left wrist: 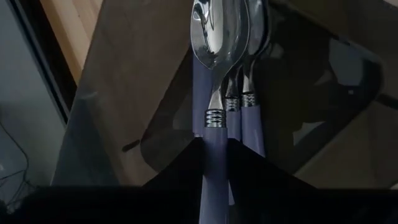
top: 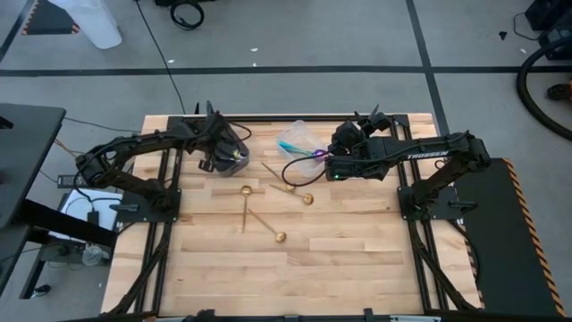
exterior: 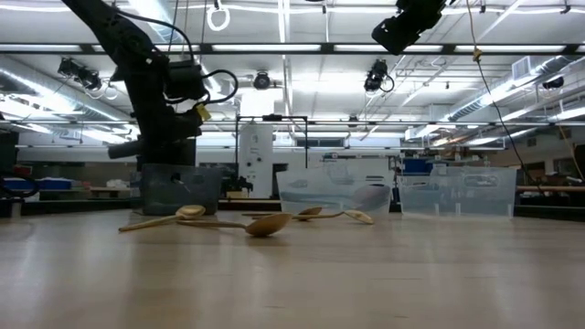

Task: Sort silverware by color (type)
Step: Put the purple spoon into the black bin

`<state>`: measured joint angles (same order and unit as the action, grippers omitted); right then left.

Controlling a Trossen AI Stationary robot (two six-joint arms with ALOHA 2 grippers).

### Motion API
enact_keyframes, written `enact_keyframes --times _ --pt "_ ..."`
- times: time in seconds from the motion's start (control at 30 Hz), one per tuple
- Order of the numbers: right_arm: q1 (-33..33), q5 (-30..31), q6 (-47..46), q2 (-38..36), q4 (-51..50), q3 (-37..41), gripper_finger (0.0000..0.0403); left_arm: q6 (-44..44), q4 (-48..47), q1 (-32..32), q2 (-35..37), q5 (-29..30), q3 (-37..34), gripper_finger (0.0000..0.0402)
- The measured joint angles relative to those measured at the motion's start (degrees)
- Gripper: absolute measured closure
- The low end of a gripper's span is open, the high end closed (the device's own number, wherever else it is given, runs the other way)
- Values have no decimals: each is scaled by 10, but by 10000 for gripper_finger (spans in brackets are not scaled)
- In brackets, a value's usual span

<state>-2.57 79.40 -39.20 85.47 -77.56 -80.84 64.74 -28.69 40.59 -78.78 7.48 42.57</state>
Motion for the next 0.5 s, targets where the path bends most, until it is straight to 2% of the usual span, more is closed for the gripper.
enact_keyframes --times 0.3,0.5 --pt "0 0 4 0 4 0 266 -10 25 26 -1 -54 0 332" --pt "0 0 4 0 4 0 266 -16 34 43 -27 -90 0 331"
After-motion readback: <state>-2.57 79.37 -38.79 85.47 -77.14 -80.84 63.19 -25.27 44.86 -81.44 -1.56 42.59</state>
